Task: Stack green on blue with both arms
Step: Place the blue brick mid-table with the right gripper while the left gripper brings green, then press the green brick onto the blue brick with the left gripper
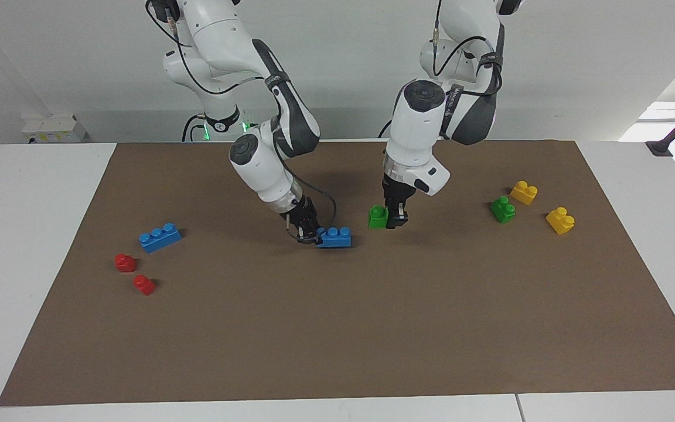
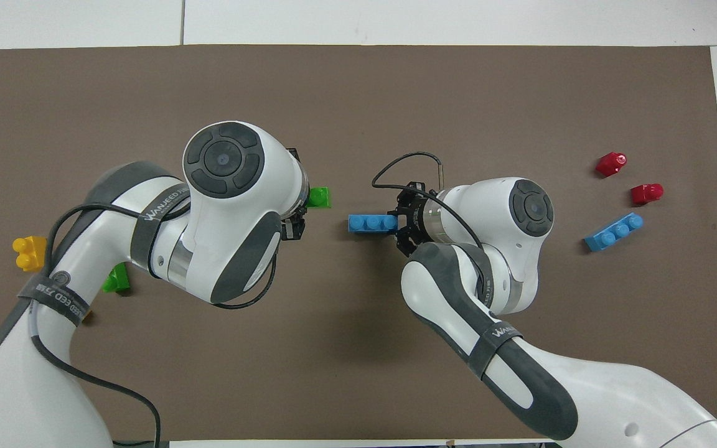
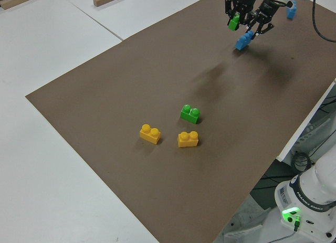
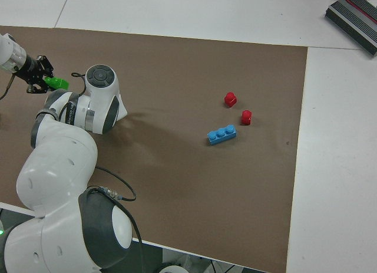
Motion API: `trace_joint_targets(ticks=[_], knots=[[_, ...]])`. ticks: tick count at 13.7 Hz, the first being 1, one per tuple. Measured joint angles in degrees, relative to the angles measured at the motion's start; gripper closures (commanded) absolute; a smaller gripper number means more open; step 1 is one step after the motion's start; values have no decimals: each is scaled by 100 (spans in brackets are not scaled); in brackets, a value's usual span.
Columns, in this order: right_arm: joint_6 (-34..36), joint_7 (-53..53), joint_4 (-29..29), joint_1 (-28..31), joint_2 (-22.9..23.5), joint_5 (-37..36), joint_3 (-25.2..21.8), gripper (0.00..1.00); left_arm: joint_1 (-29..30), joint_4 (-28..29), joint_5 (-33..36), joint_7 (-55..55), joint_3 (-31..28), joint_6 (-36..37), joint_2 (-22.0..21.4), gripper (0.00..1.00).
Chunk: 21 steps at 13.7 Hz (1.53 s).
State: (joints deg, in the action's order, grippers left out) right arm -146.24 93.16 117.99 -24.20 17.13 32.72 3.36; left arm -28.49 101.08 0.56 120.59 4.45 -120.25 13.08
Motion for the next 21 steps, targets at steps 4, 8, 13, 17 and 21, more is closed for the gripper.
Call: trace_joint_targets(ticks=[4, 8, 13, 17, 21], knots=[[-123, 0, 62, -44, 53, 0, 1, 100, -315, -1, 230, 388, 1, -192, 252, 100], [-184, 0, 77, -45, 67, 0, 3, 100, -620, -6, 320, 843, 0, -401, 618, 100], [-230, 0, 88, -48, 66, 0, 8, 100, -683, -22, 377, 987, -3, -543, 728, 100], [-233, 0, 89, -48, 66, 0, 8, 100, -768, -22, 379, 999, 0, -625, 836, 100], [-236, 0, 89, -48, 66, 0, 8, 100, -780, -23, 427, 1011, -5, -702, 867, 100]])
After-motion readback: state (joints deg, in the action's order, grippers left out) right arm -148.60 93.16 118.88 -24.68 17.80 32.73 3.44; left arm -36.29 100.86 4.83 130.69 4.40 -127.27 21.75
